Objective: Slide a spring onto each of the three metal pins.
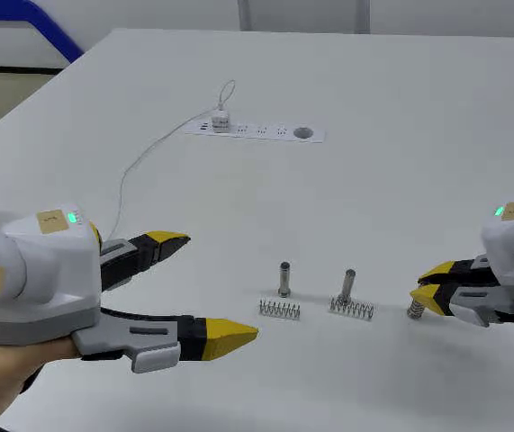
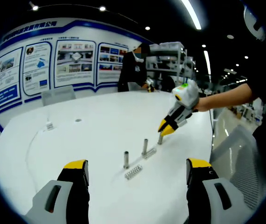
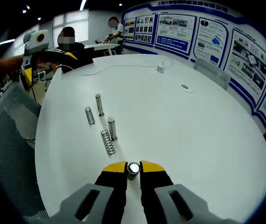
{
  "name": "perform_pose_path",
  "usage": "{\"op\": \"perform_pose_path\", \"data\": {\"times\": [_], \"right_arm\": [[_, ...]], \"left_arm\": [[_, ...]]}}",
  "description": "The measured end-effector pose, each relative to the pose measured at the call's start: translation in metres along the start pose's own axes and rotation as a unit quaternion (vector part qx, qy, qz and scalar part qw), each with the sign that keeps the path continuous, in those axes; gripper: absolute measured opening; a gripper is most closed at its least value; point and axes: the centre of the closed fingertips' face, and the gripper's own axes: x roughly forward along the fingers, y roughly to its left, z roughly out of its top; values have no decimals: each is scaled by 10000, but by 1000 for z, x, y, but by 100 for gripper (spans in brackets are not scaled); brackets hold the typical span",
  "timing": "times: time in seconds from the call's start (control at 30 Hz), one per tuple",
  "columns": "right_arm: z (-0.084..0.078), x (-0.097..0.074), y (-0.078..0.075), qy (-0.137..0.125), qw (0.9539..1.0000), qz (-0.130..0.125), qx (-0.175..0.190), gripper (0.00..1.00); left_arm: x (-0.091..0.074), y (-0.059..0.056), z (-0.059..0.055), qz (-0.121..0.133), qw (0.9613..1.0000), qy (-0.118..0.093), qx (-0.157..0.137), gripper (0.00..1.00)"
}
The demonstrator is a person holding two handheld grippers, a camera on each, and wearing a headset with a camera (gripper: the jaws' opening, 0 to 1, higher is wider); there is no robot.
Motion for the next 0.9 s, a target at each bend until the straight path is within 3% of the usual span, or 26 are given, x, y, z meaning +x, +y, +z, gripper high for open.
{"op": "perform_pose_path", "data": {"times": [0.57, 0.9], "right_arm": [[-5, 3, 0, 102, 9996, -31, -262, 11], [-7, 3, -1, 150, 9997, -89, -176, 16]], "left_arm": [[-2, -1, -1, -3, 10000, 14, -9, 88], [-3, -1, 1, -8, 10000, -9, 2, 88]]}}
